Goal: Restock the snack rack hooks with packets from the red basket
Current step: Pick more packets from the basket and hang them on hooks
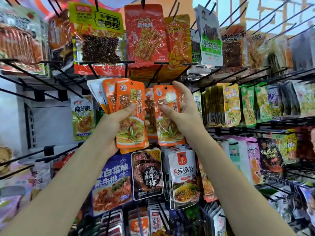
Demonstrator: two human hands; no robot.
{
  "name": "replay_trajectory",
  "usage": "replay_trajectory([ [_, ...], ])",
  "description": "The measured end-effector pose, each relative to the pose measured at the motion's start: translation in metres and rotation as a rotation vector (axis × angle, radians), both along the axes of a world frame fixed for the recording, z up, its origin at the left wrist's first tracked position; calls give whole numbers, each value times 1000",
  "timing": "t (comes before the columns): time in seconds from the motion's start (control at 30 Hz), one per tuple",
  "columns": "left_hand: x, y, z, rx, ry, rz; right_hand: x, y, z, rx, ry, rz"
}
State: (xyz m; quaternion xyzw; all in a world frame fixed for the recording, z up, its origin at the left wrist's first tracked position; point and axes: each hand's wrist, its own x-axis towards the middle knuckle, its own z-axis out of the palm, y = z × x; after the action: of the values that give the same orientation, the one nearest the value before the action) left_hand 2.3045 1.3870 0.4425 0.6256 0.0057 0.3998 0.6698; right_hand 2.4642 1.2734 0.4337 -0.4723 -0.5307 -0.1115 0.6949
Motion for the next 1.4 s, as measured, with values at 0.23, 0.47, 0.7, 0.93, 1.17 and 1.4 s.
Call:
replay_trajectory([
  [0.23, -9, 5, -4, -21, -6, -20, -3, 12, 17, 14, -48, -82],
  [0.47, -10, 9, -2, -4, -3, -17, 0, 20, 24, -79, -48, -184],
  [0.7, -6, 13, -5, 18, -30, -28, -24, 8, 16, 47, -141, -397],
  [0.93, -3, 0, -4, 12, 4, -26, -43, 24, 14, -66, -79, -144],
  [1.17, -8, 6, -2, 9, 126, 92, -28, 10, 24, 7, 143, -92],
  [1.4, -6, 9, -1, -4, 106, 24, -17, 19, 46, 65, 246, -150],
])
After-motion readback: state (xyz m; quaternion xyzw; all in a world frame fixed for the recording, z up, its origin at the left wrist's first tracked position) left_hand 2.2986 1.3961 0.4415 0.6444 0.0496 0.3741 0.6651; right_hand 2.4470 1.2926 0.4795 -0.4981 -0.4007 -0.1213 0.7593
